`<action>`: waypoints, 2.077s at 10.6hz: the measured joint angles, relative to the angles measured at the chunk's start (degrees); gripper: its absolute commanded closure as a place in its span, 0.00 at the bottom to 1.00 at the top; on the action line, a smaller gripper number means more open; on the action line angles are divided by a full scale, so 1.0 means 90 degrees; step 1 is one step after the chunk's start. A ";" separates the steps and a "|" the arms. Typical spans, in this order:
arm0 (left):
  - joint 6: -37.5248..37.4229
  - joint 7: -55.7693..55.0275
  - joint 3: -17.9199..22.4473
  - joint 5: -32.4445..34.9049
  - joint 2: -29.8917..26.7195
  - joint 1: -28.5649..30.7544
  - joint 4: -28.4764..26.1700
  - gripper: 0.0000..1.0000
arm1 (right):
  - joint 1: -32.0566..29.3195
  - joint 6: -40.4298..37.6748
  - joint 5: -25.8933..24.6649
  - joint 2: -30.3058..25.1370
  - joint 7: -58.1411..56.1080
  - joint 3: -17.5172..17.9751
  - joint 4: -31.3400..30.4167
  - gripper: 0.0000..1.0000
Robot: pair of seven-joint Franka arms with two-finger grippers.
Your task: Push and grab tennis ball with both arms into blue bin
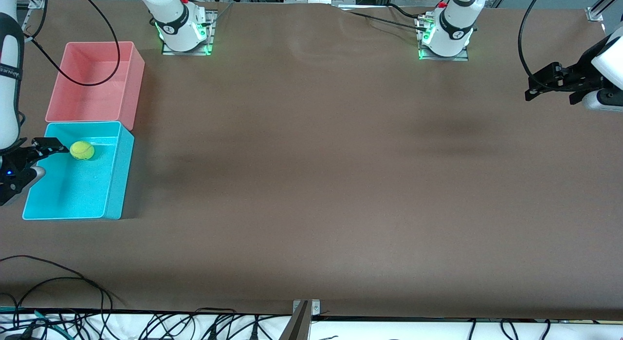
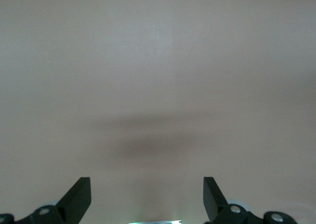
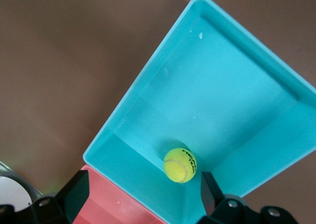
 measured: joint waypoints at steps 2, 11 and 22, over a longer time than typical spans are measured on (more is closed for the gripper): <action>-0.0002 0.0000 0.0003 0.0000 0.0001 0.0006 0.0001 0.00 | 0.0145 -0.0336 0.0056 -0.0025 0.0187 0.0005 0.0358 0.00; -0.0017 0.0000 0.0003 0.0000 0.0008 0.0012 0.0001 0.00 | 0.1039 -0.1285 0.0417 -0.0616 0.2303 0.0014 0.0940 0.00; -0.0020 0.0000 -0.0018 -0.0001 0.0008 0.0011 0.0010 0.00 | 0.0254 -0.0354 0.0367 -0.3079 0.5255 0.0985 -0.1318 0.00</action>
